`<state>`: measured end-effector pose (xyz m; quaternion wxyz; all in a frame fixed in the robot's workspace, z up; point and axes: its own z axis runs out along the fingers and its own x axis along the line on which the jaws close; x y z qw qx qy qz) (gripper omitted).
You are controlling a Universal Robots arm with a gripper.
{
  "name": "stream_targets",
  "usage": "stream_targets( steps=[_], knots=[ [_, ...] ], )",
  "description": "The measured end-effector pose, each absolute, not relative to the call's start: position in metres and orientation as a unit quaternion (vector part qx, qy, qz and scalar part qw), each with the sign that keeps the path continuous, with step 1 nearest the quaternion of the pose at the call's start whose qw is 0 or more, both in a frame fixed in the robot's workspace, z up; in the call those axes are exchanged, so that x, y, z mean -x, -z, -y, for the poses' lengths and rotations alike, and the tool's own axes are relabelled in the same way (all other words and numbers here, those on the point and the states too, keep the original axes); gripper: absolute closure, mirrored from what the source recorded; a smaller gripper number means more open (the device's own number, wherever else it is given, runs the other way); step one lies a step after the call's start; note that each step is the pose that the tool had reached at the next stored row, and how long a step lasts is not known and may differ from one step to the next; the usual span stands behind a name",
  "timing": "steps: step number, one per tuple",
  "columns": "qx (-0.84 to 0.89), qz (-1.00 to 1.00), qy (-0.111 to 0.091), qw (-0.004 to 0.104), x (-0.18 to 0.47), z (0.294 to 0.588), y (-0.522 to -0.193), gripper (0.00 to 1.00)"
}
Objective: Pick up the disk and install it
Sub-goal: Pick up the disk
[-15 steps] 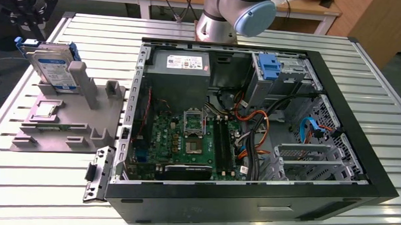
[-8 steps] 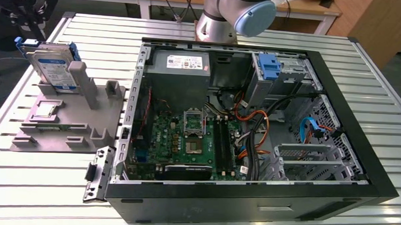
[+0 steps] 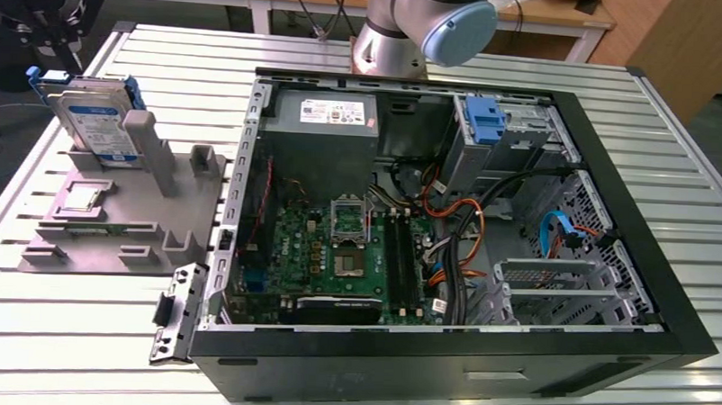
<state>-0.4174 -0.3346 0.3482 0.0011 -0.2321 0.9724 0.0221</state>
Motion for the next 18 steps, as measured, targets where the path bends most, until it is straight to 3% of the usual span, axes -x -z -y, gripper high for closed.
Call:
stream_targets(
  steps=[18],
  knots=[
    [0.310,-0.950,-0.022,0.000,0.4174,0.3346,-0.3482,0.90]
  ],
)
